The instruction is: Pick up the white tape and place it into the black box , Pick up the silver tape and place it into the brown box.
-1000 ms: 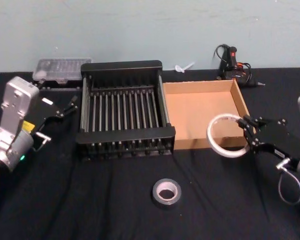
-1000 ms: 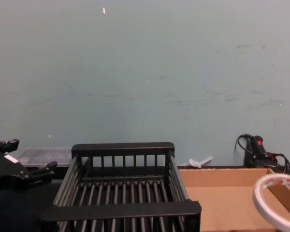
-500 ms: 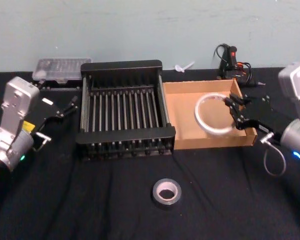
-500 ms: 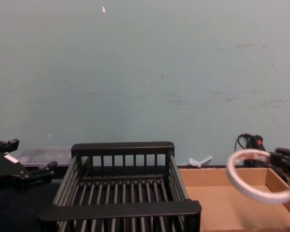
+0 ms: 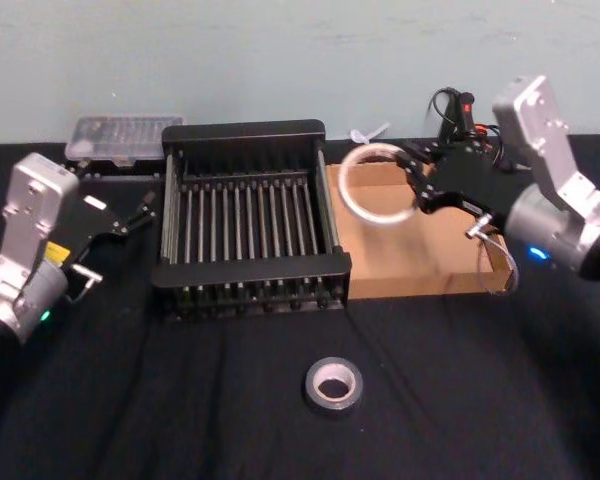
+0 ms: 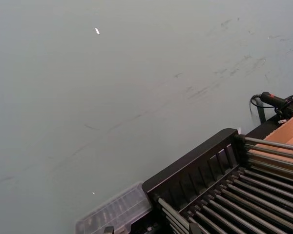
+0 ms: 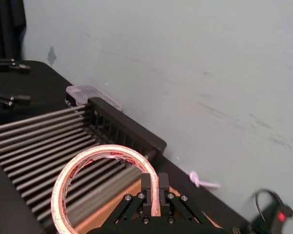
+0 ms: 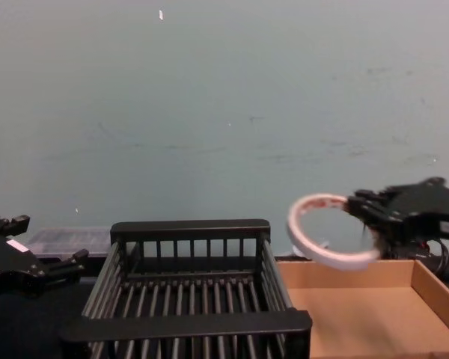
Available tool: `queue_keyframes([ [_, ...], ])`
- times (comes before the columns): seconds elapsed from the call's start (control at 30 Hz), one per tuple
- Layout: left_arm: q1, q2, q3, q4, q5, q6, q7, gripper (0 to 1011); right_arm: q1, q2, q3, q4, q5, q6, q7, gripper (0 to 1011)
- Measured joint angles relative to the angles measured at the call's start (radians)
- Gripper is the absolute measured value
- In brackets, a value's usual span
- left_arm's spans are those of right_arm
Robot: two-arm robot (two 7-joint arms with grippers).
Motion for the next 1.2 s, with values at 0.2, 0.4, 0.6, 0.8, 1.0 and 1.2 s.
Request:
queue_keyframes([
  [0.2, 0.000, 0.000, 0.000, 0.000, 0.000, 0.000, 0.000, 1001, 0.082, -0.045, -0.043, 0.080, -0.015, -0.017, 0.013, 93],
  [0.4, 0.000, 0.000, 0.000, 0.000, 0.000, 0.000, 0.000, 1001, 0.154, -0.097, -0.084, 0.160, -0.027, -0.038, 0.025, 93],
  [0.6, 0.000, 0.000, 0.000, 0.000, 0.000, 0.000, 0.000, 1001, 0.215, -0.152, -0.121, 0.246, -0.038, -0.060, 0.032, 93],
  [0.8, 0.000, 0.000, 0.000, 0.000, 0.000, 0.000, 0.000, 1001, 0.262, -0.201, -0.151, 0.333, -0.050, -0.082, 0.041, 93],
  [1.0, 0.000, 0.000, 0.000, 0.000, 0.000, 0.000, 0.000, 1002, 0.302, -0.245, -0.177, 0.424, -0.061, -0.105, 0.050, 93],
  [1.2, 0.000, 0.000, 0.000, 0.000, 0.000, 0.000, 0.000, 1001, 0.324, -0.276, -0.190, 0.495, -0.072, -0.118, 0.053, 93],
])
